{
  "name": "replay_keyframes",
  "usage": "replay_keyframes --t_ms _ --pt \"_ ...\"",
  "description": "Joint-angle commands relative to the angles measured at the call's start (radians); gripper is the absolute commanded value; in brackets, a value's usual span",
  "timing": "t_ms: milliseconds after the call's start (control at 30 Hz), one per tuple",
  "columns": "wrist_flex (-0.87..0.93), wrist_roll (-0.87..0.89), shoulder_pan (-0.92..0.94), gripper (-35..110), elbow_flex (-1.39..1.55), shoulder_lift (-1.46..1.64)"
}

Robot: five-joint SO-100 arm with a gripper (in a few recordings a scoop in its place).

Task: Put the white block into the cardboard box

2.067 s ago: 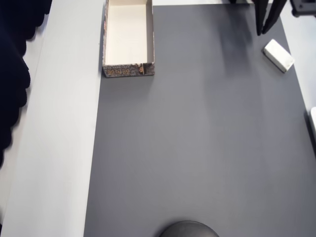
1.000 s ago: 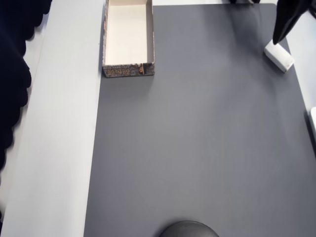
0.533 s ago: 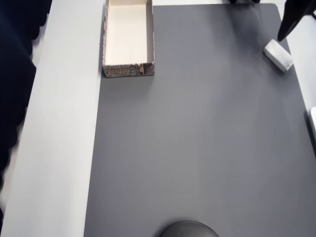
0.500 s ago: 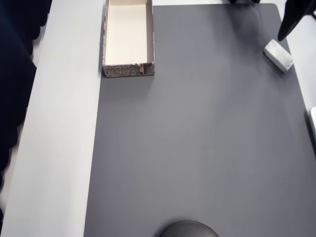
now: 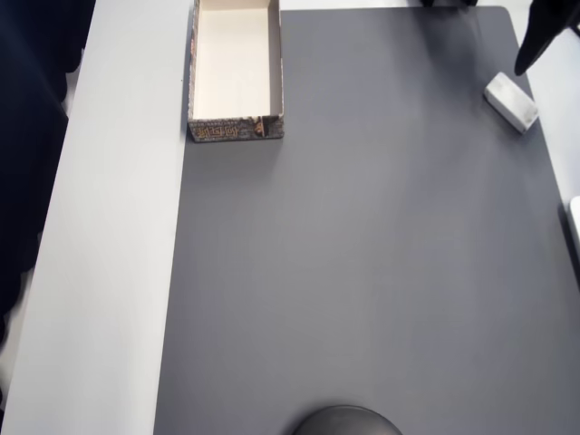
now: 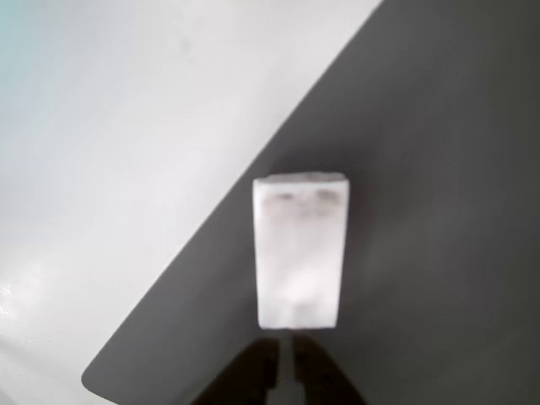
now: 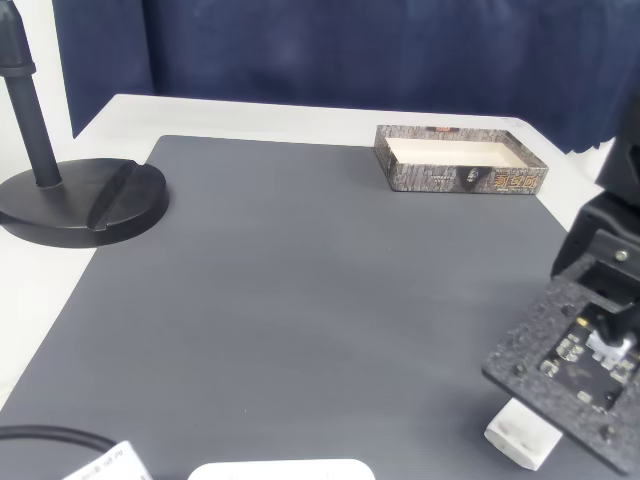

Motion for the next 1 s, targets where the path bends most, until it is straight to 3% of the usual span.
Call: replay_keyframes --t_ms 0,967 --pt "-0.006 0.009 -0.009 -2 -0.015 0.026" --pt "0.038 0.009 0.003 4 -0.005 0.038"
